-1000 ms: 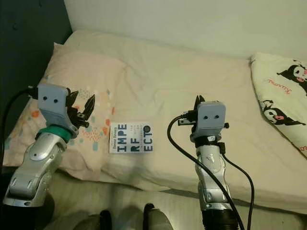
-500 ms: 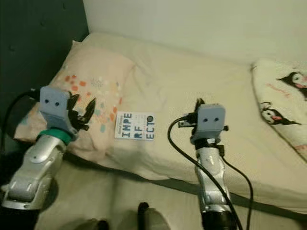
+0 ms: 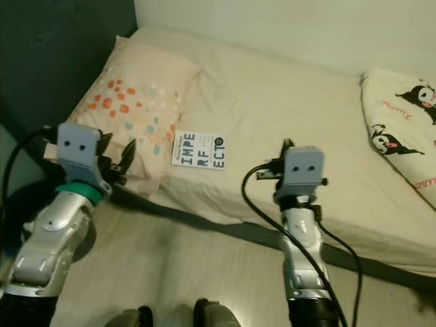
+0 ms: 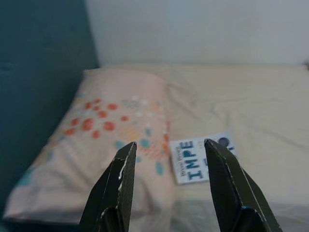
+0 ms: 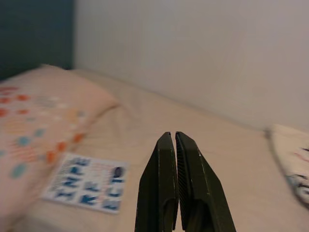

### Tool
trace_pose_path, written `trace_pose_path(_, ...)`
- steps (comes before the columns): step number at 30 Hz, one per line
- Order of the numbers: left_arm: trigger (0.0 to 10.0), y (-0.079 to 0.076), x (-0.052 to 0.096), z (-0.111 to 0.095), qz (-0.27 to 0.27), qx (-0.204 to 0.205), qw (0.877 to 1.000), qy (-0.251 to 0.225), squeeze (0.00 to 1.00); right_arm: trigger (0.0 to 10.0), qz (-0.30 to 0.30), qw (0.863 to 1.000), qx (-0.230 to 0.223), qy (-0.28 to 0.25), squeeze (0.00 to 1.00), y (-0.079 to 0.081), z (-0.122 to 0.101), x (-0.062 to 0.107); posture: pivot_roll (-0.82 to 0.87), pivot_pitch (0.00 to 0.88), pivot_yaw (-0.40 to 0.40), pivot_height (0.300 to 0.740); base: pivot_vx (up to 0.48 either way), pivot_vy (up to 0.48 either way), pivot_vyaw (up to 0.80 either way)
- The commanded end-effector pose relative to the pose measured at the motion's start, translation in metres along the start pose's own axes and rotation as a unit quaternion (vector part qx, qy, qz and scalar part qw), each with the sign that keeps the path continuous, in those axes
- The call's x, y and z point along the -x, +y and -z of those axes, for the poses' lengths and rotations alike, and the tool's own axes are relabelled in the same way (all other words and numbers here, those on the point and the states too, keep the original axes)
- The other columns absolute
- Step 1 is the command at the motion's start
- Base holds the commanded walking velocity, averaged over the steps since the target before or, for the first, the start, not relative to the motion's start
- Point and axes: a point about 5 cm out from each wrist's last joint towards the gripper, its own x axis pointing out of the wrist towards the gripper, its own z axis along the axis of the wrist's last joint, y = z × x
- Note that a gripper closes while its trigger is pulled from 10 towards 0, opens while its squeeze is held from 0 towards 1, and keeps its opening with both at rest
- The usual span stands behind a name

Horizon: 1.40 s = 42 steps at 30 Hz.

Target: Clean up the room

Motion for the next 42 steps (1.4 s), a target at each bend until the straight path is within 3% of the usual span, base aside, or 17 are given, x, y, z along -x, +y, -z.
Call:
trace_pose_path(1,10.0,-0.004,0.002,0.004,0.007,0.003,1.0,0.008,0.0,10.0,0.008,1.0,0.003,0.009,0.0,-0.006,0.004,0.002,-0.06,0.1,-0.017,0.74,-0.289,0.0,0.0)
trace_pose_path(12,10.0,-0.003,0.003,0.008,0.006,0.002,1.0,0.014,0.0,10.0,0.008,1.0,0.001,0.023,0.0,-0.005,0.012,0.005,-0.06,0.101,-0.014,0.74,-0.287,0.0,0.0)
trace_pose_path(15,10.0,0.0,0.007,0.018,-0.001,-0.006,0.999,0.033,0.0,10.0,-0.001,0.999,-0.004,0.039,0.0,-0.001,0.019,0.007,-0.06,0.098,-0.013,0.74,0.0,0.0,-0.46)
trace_pose_path(26,10.0,0.014,0.025,0.035,-0.055,-0.028,0.996,0.066,0.0,10.0,-0.027,0.999,-0.018,0.04,0.0,0.012,0.02,0.001,-0.03,0.091,-0.032,0.74,0.0,0.0,-0.8)
trace_pose_path(42,10.0,0.028,0.03,0.055,-0.101,-0.02,0.989,0.103,0.0,10.0,-0.055,0.997,-0.037,0.035,0.0,0.027,0.021,-0.003,-0.03,0.066,-0.042,0.74,0.0,0.0,-0.8)
